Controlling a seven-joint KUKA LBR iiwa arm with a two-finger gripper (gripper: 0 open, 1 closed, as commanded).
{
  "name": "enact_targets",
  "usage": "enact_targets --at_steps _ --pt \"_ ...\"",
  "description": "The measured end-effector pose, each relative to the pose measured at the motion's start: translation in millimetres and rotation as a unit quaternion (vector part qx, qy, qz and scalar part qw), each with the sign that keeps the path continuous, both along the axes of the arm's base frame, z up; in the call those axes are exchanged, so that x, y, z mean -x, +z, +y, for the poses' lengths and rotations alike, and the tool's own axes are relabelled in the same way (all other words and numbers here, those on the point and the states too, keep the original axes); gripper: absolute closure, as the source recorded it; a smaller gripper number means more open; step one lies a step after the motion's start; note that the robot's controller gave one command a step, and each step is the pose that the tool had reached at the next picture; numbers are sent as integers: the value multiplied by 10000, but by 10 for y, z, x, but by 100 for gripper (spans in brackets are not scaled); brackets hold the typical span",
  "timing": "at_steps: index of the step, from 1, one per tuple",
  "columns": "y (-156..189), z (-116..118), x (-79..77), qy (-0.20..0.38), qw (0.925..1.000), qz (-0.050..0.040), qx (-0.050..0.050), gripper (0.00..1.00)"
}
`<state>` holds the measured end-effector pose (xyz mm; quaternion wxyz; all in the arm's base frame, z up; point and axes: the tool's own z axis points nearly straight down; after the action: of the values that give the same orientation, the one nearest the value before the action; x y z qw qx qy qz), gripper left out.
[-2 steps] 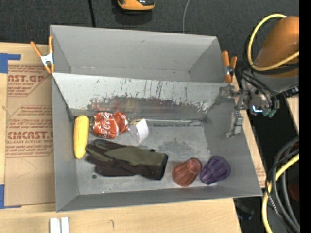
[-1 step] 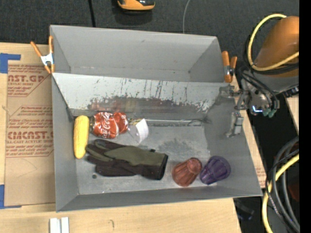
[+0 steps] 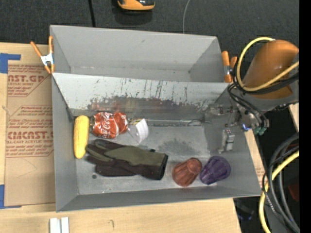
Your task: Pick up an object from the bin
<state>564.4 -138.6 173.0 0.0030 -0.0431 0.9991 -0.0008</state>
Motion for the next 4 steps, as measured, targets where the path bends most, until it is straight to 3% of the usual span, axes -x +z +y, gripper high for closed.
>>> enact_targets --at_steps 1,2,3,4 --pt "-575 70 96 28 10000 -28 -1 0" --pt "-930 85 115 511 9987 32 -15 0" --pt "-984 148 299 1213 9926 -23 1 0" --pt "-989 270 581 1362 9907 -75 8 0"
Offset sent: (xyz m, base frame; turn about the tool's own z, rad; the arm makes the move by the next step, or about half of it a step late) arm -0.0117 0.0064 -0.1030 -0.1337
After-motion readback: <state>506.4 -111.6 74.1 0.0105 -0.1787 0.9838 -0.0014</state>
